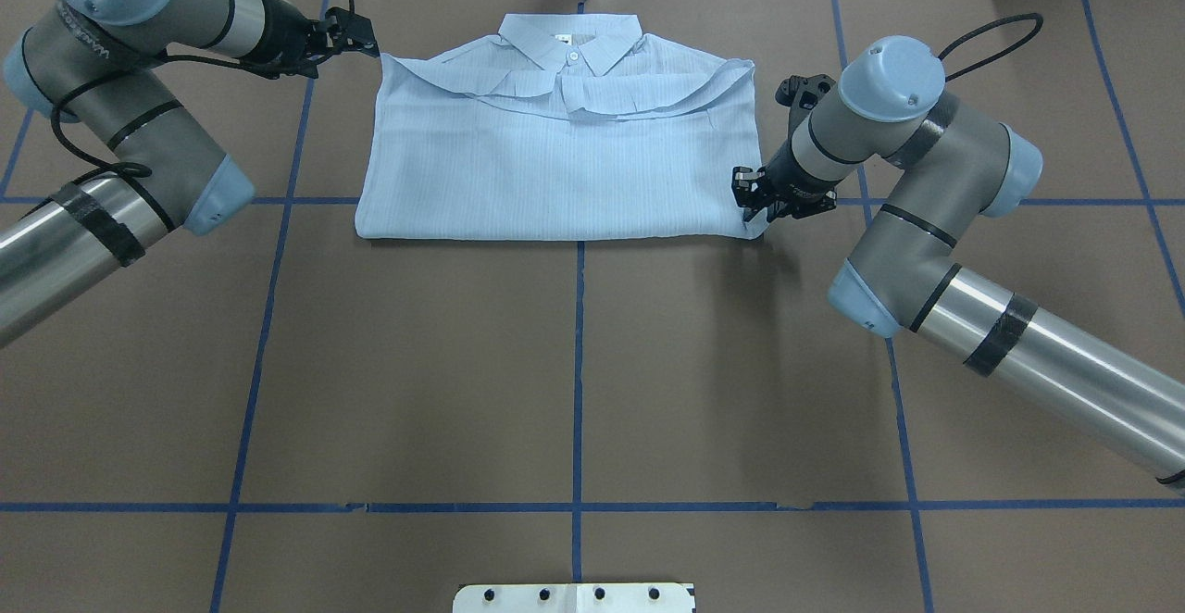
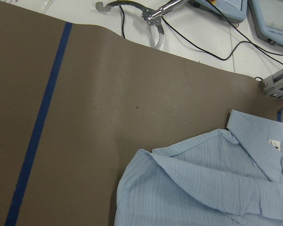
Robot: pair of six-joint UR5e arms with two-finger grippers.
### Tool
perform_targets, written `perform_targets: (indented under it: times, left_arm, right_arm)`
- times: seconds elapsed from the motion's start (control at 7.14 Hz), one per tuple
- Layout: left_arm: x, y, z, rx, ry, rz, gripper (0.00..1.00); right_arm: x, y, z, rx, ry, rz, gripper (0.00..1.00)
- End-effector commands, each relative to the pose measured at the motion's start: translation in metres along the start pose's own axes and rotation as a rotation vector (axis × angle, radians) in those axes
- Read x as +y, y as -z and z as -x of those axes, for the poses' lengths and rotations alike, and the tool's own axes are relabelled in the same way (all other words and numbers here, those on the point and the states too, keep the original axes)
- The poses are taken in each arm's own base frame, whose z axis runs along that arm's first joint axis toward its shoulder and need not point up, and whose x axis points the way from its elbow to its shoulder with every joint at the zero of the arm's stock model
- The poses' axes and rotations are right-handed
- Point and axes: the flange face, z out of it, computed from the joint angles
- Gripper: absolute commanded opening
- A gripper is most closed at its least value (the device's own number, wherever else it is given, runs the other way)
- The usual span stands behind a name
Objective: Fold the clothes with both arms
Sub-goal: 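Move the right gripper to the folded shirt's side edge and grasp it, then drag the folded shirt with the right gripper toward the robot, rotating it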
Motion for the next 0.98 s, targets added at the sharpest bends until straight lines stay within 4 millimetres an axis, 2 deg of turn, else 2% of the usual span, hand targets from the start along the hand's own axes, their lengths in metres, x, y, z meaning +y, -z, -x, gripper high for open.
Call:
perform_targets:
  times: [0.0,0.14,0.42,0.7,0.84]
  left_arm:
    - [0.000,0.000,0.001,-0.001,-0.001,0.000,0.99]
    - [0.000,0.000,0.001,0.000,-0.002,-0.002,0.99]
    - [0.000,0.002,-0.002,0.003,-0.004,-0.006,0.99]
    - [-0.001,0.006,-0.005,0.009,-0.005,-0.013,0.99]
    - [-0.001,0.008,-0.007,0.012,-0.008,-0.016,0.99]
  right_arm:
    - [-0.002,0.003,-0.004,-0.002,0.003,0.005,0.00]
    - [-0.008,0.018,-0.006,-0.025,0.003,0.001,0.00]
    - [0.034,0.053,-0.044,-0.067,0.024,0.012,0.00]
    - [0.082,0.086,-0.096,-0.079,0.030,0.034,0.00]
    - [0.107,0.096,-0.110,-0.080,0.041,0.048,0.00]
